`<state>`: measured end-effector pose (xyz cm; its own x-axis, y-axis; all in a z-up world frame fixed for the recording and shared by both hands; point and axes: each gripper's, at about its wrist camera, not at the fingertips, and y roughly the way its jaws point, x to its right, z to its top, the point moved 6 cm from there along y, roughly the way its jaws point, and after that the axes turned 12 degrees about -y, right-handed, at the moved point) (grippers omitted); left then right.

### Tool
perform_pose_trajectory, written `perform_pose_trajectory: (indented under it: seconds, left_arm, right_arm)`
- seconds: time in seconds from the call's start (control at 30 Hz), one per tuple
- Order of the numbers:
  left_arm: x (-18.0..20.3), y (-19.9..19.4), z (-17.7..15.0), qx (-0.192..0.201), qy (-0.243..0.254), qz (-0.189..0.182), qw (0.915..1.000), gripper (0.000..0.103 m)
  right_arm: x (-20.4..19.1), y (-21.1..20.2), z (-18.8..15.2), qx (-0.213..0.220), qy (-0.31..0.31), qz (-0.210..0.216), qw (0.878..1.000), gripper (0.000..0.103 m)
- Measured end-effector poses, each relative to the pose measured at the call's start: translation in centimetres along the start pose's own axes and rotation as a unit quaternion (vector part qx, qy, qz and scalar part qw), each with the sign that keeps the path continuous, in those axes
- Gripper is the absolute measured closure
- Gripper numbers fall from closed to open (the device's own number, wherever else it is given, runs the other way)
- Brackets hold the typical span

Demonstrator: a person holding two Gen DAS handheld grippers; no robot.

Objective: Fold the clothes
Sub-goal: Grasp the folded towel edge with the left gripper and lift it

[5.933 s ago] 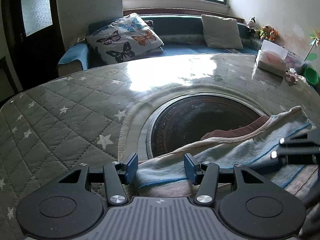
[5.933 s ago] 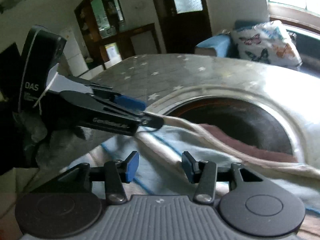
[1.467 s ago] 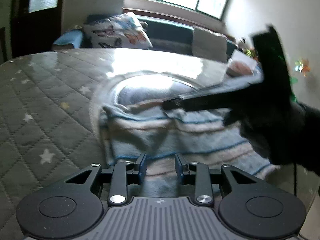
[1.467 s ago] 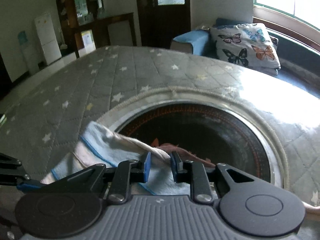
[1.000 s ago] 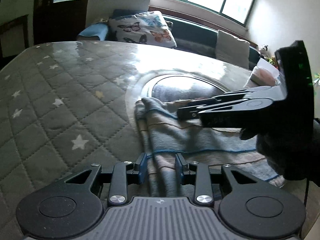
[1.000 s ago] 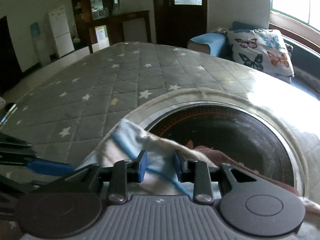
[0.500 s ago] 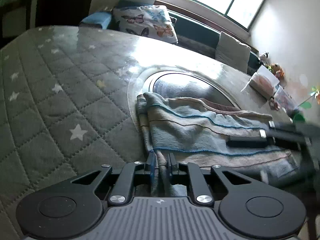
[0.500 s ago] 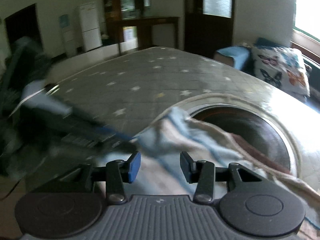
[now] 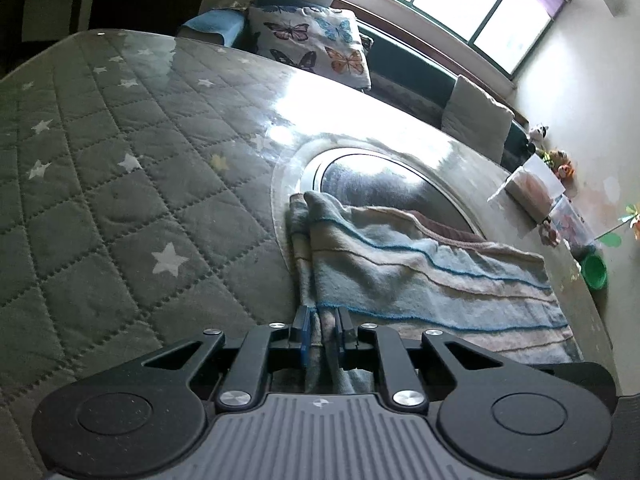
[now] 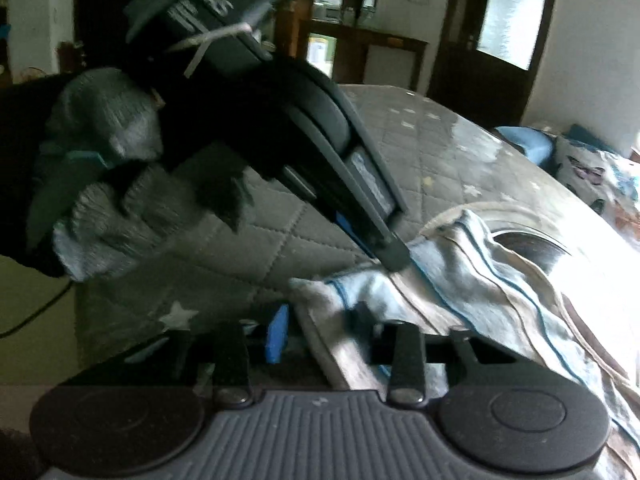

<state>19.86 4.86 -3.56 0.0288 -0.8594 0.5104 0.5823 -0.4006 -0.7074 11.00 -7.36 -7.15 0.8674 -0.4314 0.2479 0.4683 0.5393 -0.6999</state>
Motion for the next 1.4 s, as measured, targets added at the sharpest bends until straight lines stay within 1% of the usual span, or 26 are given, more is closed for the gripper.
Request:
perform_pose_trajectory:
  seconds: [0.03,0.07,0.13,0.2,0.23,0.27,0.33,0.43,0.5,0.53,0.63,0.73,0.77,0.83,0.9,0.97,1.0,1.07,1.17,1.27,1.4]
  left_arm:
    - [0.0,-0.1,0.1,0.001,-0.004,-0.002,1.0000,0.082]
    - [-0.1,-0.1,0.2,0.001,-0.011,-0.005,0.9999,0.071]
    - [-0.2,0.0,0.3,-0.001,-0.029,-0.010,0.9995,0.058]
    - [-0.1,0.2,0.5,-0.002,-0.038,-0.013,0.9992,0.058]
    - [-0.2,0.4,0.6,-0.006,-0.049,-0.016,0.9986,0.054]
    - [-0.2,0.6,0.6,-0.012,-0.060,-0.019,0.9979,0.053]
    - [-0.2,1.1,0.7,-0.021,-0.077,-0.027,0.9964,0.053]
    - [0.0,1.7,0.8,-0.029,-0.098,-0.047,0.9936,0.057]
    - [0.2,2.3,0.8,-0.040,-0.114,-0.060,0.9908,0.069]
    - [0.3,2.6,0.6,-0.045,-0.120,-0.065,0.9896,0.080]
    - [0.6,3.0,0.4,-0.048,-0.126,-0.072,0.9883,0.091]
    - [0.8,2.8,0.5,-0.041,-0.126,-0.069,0.9888,0.093]
    - [0.8,2.7,0.6,-0.039,-0.127,-0.066,0.9890,0.093]
    - [0.9,2.7,0.7,-0.037,-0.124,-0.062,0.9896,0.093]
    - [1.0,2.8,0.7,-0.036,-0.122,-0.059,0.9901,0.093]
    - [1.1,2.7,0.7,-0.035,-0.122,-0.057,0.9902,0.093]
    - [1.1,2.7,0.7,-0.035,-0.121,-0.056,0.9905,0.093]
    - [1.3,2.5,0.8,-0.032,-0.119,-0.055,0.9909,0.093]
    - [1.6,2.3,1.0,-0.029,-0.116,-0.056,0.9912,0.093]
    - [2.1,2.2,1.2,-0.027,-0.110,-0.057,0.9919,0.093]
    - [2.9,2.1,1.5,-0.026,-0.105,-0.058,0.9925,0.093]
  right_arm:
    - [0.3,-0.3,0.0,0.003,0.009,0.001,1.000,0.084]
    - [0.6,-0.6,0.1,0.007,0.019,0.002,1.000,0.091]
    - [1.2,-1.3,0.3,0.017,0.041,0.006,0.999,0.094]
    - [1.8,-2.1,0.6,0.028,0.059,0.009,0.998,0.096]
    - [2.1,-2.5,0.7,0.034,0.069,0.012,0.997,0.097]
    - [2.4,-3.0,0.8,0.040,0.080,0.014,0.996,0.097]
    - [2.8,-4.0,0.8,0.050,0.092,0.016,0.994,0.097]
    - [3.0,-5.3,0.7,0.062,0.105,0.020,0.992,0.098]
    - [2.8,-5.9,0.5,0.067,0.109,0.023,0.992,0.098]
    - [2.6,-6.1,0.5,0.069,0.107,0.024,0.992,0.098]
    - [2.3,-6.5,0.4,0.070,0.107,0.025,0.991,0.098]
    - [3.0,-6.8,-0.2,0.070,0.121,0.030,0.990,0.095]
    - [3.3,-7.1,-0.6,0.072,0.131,0.031,0.988,0.091]
    - [4.4,-7.7,-1.4,0.072,0.149,0.023,0.986,0.089]
    - [5.9,-8.2,-2.4,0.067,0.161,-0.001,0.985,0.089]
    - [8.0,-8.2,-3.6,0.053,0.183,-0.027,0.981,0.089]
    - [9.4,-7.9,-4.4,0.042,0.194,-0.045,0.979,0.089]
    - [12.0,-7.0,-5.9,0.011,0.199,-0.097,0.975,0.089]
    - [15.4,-5.4,-8.0,-0.023,0.208,-0.151,0.966,0.089]
    - [17.9,-4.0,-10.0,-0.043,0.226,-0.173,0.958,0.088]
    - [19.5,-2.7,-11.3,-0.061,0.242,-0.185,0.951,0.088]
